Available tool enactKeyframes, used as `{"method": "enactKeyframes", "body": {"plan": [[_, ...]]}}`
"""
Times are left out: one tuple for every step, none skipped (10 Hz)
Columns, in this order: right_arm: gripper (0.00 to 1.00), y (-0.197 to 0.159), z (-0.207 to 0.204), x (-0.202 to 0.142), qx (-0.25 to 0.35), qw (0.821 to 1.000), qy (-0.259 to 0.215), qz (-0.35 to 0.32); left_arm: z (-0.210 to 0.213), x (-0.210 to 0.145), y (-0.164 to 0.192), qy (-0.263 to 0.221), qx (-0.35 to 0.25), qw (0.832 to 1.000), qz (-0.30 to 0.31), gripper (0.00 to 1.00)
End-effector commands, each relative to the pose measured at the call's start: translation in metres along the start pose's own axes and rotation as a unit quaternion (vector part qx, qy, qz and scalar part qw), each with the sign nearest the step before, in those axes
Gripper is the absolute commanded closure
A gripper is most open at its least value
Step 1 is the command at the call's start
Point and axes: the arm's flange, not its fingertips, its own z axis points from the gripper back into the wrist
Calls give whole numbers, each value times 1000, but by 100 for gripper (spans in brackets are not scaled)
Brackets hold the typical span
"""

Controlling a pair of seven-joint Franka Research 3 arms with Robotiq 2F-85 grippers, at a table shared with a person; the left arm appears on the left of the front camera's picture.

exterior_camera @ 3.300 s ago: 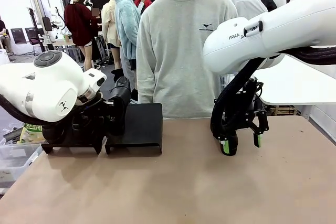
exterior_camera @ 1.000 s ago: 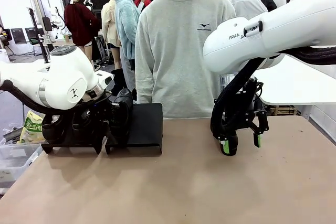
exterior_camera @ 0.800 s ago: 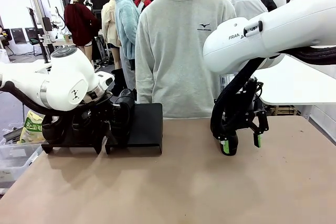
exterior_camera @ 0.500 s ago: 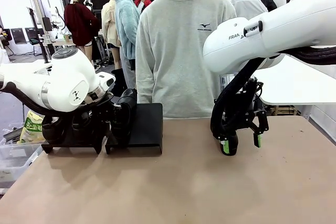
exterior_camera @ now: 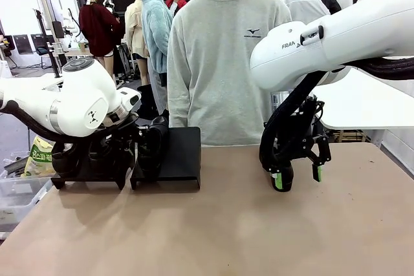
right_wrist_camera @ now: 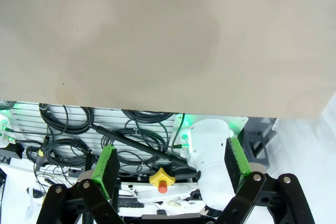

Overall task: Organize the shoes by placing them on the stand.
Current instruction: Place the Shoe from the middle of the table onto the Shoes Stand.

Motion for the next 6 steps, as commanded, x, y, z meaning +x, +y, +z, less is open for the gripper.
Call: {"method": "enactKeyframes", "body": {"plan": [[0, 0, 2, 1, -3, 1000, 3, -6, 10, 1, 0, -7, 7, 1000, -5, 0], [0, 0, 2, 1, -3, 1000, 3, -6, 21, -2, -2, -9, 5, 1000, -5, 0], [0, 0, 2, 1, -3, 1000, 3, -6, 36, -6, -4, -22, 3, 1000, -13, 0], [0, 0, 2, 1, -3, 1000, 3, -6, 48, -8, -5, -29, -2, 999, -17, 0], [0, 0, 2, 1, -3, 1000, 3, -6, 54, -9, -6, -30, -3, 999, -21, 0], [0, 0, 2, 1, -3, 1000, 3, -6, 58, -10, -4, -30, -2, 999, -21, 0]]}}
